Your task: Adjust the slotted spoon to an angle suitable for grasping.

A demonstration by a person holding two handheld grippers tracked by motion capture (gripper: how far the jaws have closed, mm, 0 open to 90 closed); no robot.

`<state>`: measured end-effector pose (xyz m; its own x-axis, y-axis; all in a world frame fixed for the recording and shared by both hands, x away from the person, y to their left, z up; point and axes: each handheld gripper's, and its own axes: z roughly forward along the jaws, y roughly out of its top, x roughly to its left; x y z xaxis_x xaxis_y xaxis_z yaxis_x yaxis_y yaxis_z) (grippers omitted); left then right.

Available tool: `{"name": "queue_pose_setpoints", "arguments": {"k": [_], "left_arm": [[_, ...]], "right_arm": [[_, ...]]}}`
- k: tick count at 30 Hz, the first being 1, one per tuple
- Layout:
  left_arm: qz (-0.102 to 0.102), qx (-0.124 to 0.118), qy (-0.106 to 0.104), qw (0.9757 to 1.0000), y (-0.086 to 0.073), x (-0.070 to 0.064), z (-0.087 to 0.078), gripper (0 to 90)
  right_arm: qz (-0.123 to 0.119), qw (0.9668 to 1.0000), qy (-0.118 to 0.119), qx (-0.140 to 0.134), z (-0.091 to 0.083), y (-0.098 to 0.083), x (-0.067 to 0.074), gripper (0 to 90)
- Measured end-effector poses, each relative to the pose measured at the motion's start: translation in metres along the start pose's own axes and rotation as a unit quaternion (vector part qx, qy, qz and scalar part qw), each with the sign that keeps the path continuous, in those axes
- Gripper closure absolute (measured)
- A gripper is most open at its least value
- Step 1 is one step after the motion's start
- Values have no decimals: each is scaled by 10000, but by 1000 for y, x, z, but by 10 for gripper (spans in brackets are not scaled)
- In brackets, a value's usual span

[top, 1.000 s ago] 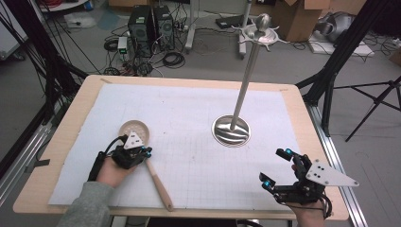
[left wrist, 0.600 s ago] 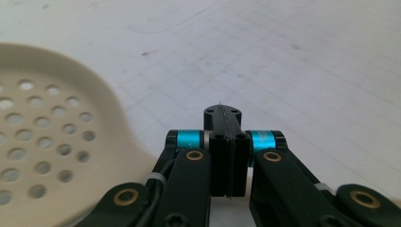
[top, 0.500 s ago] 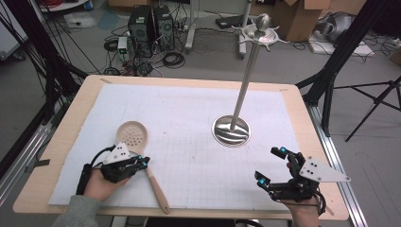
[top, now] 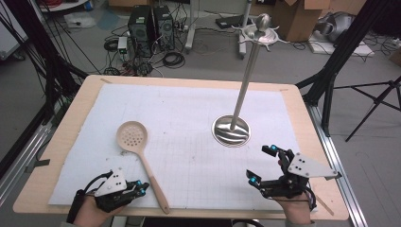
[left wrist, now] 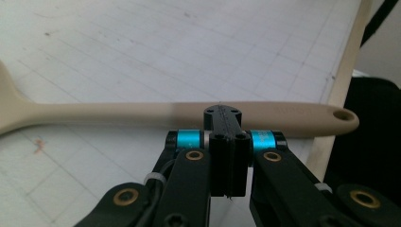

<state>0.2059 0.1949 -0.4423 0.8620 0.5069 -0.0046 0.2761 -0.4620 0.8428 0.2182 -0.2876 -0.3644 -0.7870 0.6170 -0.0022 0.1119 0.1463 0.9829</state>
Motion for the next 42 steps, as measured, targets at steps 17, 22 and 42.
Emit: {"name": "queue_pose_setpoints", "arguments": {"k": [17,22,42], "left_arm": [[76,280,-33,9996,21,0,40,896],[78,422,79,9990,33,5,57,897],[-134,560,361,9977,74,38,116,897]], "right_arm": [[37,10000,-5,-54,-1,0,-2,74],[34,10000,-12,-57,-4,1,-3,74],[73,9999,-68,-127,-11,1,-5,74]]}}
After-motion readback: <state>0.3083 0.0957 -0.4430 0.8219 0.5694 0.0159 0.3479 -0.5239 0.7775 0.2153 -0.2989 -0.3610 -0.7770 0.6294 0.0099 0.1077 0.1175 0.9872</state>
